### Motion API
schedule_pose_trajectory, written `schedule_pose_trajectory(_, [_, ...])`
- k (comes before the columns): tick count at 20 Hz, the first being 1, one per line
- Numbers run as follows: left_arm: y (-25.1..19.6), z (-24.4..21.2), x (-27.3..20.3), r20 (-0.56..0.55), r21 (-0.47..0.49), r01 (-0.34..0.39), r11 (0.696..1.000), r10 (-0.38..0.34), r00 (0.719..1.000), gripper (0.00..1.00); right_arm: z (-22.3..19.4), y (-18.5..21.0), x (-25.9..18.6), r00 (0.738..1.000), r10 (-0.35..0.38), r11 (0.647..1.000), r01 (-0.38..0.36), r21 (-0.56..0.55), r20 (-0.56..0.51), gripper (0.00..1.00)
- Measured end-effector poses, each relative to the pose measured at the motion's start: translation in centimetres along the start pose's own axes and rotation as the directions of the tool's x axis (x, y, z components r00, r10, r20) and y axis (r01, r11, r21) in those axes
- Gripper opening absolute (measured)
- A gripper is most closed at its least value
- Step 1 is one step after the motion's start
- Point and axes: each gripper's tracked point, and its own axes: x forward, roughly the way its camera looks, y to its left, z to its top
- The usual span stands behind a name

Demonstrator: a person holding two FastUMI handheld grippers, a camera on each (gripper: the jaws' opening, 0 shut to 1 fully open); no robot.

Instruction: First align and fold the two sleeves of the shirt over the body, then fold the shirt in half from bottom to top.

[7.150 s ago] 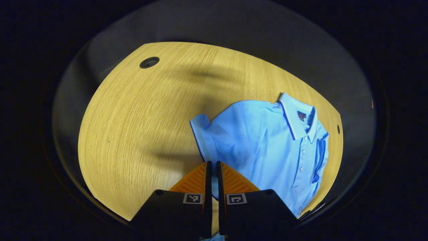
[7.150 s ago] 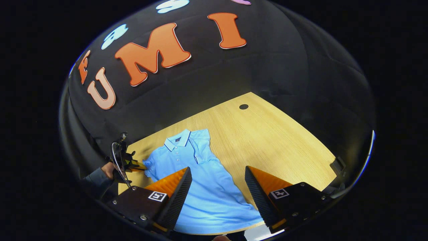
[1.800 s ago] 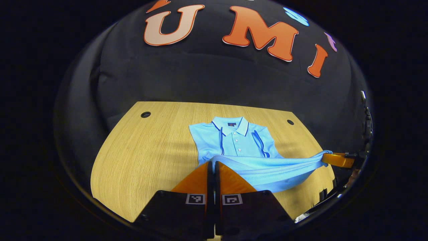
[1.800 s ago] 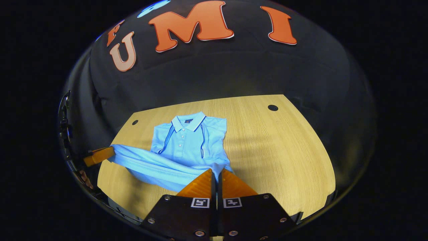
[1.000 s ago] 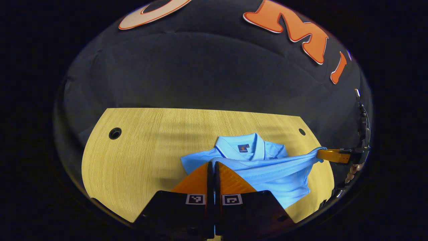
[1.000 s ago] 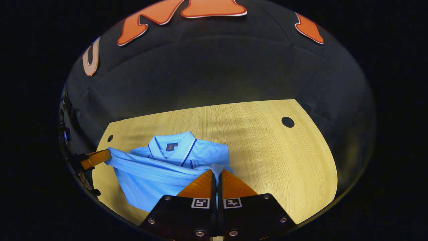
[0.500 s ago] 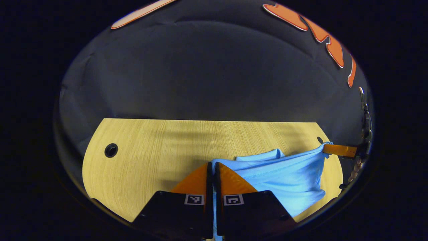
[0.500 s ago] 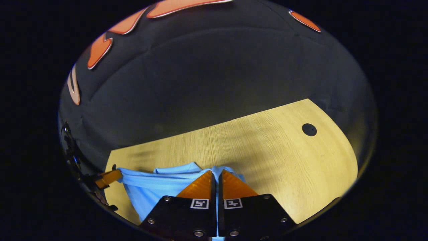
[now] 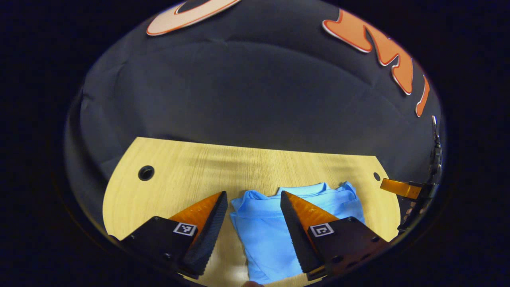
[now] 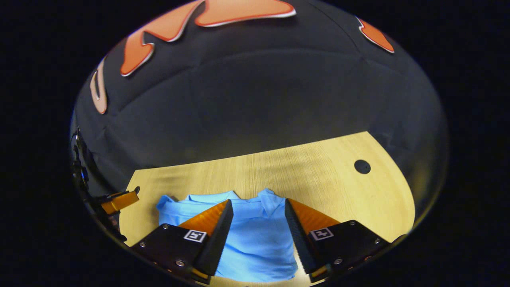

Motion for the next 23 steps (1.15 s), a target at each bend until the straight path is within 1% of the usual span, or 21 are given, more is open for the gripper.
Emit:
schedule_pose_trajectory(1, [-0.4,0.0,-1.6,0.018,0.015,-0.004,1.000,0.004,1.000,0.92,0.5,0.4,-1.5,1.000,0.011,1.000,-0.011,-0.017,0.022,0.86])
schedule_pose_trajectory(2, [-0.8,0.4,-3.3,0.039,0.030,-0.013,0.999,0.012,0.999,0.97,0.9,0.7,-2.9,0.999,0.026,0.999,-0.025,-0.029,0.044,0.88])
schedule_pose_trajectory(3, [-1.2,0.5,-4.9,0.059,0.039,-0.025,0.999,0.023,0.998,1.00,1.2,1.1,-4.4,0.997,0.043,0.998,-0.040,-0.045,0.060,0.91])
schedule_pose_trajectory(7, [-3.6,0.4,-11.5,0.124,0.057,-0.036,0.998,0.028,0.992,1.00,2.0,1.1,-10.2,0.989,0.072,0.991,-0.057,-0.118,0.126,0.96])
schedule_pose_trajectory(10, [-5.6,0.4,-16.8,0.196,0.080,-0.045,0.996,0.028,0.980,1.00,2.6,0.6,-15.0,0.978,0.095,0.989,-0.072,-0.130,0.186,0.96])
schedule_pose_trajectory(12, [-6.4,0.5,-20.0,0.257,0.092,-0.071,0.993,0.045,0.965,1.00,2.9,0.6,-18.3,0.964,0.116,0.987,-0.085,-0.137,0.238,0.96])
schedule_pose_trajectory(13, [-6.8,0.6,-21.6,0.285,0.098,-0.083,0.992,0.052,0.957,1.00,2.6,-0.1,-19.8,0.957,0.113,0.987,-0.078,-0.139,0.267,0.96])
schedule_pose_trajectory(16, [-8.0,0.0,-26.8,0.378,0.101,-0.132,0.986,0.084,0.922,1.00,1.7,-0.2,-23.3,0.923,0.135,0.985,-0.085,-0.151,0.361,0.96])
schedule_pose_trajectory(19, [-9.4,-1.7,-30.5,0.458,0.103,-0.146,0.984,0.083,0.885,1.00,0.3,-0.3,-26.9,0.895,0.147,0.975,-0.060,-0.212,0.421,0.96])
schedule_pose_trajectory(23, [-12.0,-3.1,-35.5,0.548,0.115,-0.160,0.980,0.072,0.833,1.00,-1.0,-0.1,-30.8,0.857,0.192,0.969,-0.087,-0.232,0.478,0.96])
